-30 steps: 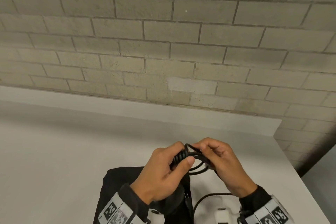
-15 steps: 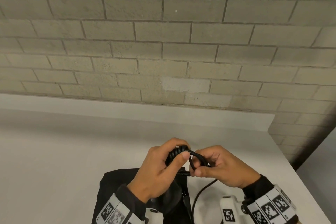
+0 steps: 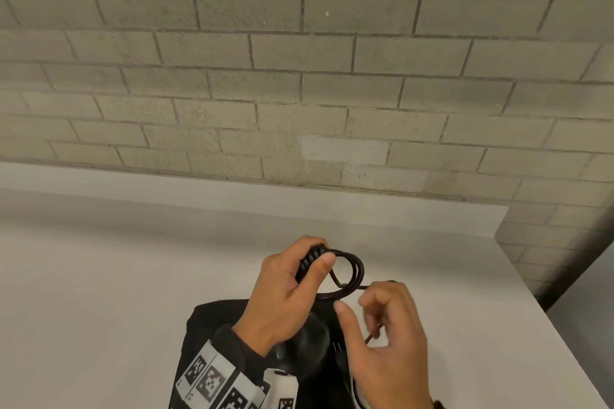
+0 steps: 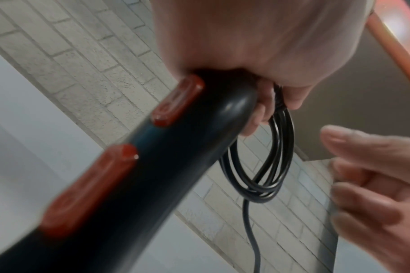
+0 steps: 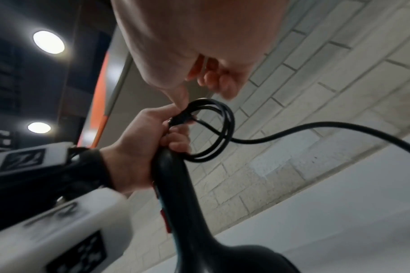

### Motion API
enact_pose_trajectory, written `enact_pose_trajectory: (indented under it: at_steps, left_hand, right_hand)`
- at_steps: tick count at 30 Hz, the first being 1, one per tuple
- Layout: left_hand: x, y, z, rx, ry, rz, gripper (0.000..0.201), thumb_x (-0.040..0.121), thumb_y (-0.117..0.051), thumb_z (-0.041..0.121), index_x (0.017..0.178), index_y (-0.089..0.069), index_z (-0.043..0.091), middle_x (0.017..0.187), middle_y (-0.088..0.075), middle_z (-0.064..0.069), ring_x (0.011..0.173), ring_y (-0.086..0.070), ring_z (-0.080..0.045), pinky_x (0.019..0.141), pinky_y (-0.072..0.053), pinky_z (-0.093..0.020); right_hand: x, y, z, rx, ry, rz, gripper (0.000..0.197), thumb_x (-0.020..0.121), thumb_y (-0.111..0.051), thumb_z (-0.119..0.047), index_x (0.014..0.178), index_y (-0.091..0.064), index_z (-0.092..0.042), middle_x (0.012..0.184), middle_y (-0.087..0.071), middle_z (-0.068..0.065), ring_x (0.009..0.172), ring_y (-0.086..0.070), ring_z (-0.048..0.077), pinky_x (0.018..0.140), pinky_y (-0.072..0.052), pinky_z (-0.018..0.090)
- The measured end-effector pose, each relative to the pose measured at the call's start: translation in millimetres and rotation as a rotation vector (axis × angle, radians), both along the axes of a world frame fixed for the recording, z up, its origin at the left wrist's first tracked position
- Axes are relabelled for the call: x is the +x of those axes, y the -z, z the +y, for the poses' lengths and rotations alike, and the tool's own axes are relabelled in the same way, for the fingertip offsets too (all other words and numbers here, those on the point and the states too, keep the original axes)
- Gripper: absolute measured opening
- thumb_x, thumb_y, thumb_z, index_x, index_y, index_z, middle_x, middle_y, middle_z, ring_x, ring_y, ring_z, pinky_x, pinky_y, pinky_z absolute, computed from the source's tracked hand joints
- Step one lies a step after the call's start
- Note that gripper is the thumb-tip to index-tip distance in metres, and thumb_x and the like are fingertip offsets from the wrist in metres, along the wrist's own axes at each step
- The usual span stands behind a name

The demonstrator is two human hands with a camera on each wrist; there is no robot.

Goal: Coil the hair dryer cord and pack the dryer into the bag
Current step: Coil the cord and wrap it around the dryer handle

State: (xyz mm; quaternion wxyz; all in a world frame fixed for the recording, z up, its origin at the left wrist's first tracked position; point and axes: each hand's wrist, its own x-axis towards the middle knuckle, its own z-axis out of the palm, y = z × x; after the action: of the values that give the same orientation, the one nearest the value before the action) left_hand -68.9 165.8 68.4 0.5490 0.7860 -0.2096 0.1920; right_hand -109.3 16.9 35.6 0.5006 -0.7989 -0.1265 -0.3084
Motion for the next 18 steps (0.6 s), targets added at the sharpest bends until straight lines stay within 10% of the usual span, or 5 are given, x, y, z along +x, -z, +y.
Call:
enact_pose_trajectory:
  at_steps: [5,12,18]
  left_hand:
    - [-3.7,-1.3,-6.5,0.060,0.016,-0.042,0.022,0.098,-0.052,0.036,0.099,-0.064,0.018,0.072,-0.058,0.012,0.061,-0.055,-0.006,0.061,-0.041,-0.012]
    - [0.6,-0.2,-4.0,0.086,-0.048,-0.087,0.018,0.097,-0.052,0.036,0.094,-0.062,0.022,0.065,-0.055,0.005,0.052,-0.051,-0.008,0.053,-0.040,-0.014]
    - [2.1,3.0,-7.3,0.092,-0.036,-0.105,0.014,0.096,-0.055,0.035,0.096,-0.062,0.023,0.063,-0.055,0.001,0.049,-0.050,-0.017,0.048,-0.039,-0.016]
  right_hand:
    - [-3.4,9.3,16.0,-0.252,-0.114,0.333,0.057,0.093,-0.054,-0.036,0.142,-0.024,-0.040,0.133,-0.038,-0.025,0.111,-0.048,-0.001,0.090,-0.044,0.013]
    - [-20.8,-34.2,4.2,0.056,-0.247,0.534,0.017,0.076,-0.075,-0.031,0.086,-0.063,-0.035,0.080,-0.064,-0.018,0.086,-0.057,0.002,0.077,-0.043,0.007]
    - [-29.9,-39.5,-18.0,0.485,-0.549,0.581,0.050,0.039,-0.090,-0.041,0.082,-0.073,-0.021,0.074,-0.071,0.014,0.093,-0.072,0.018,0.086,-0.053,0.022]
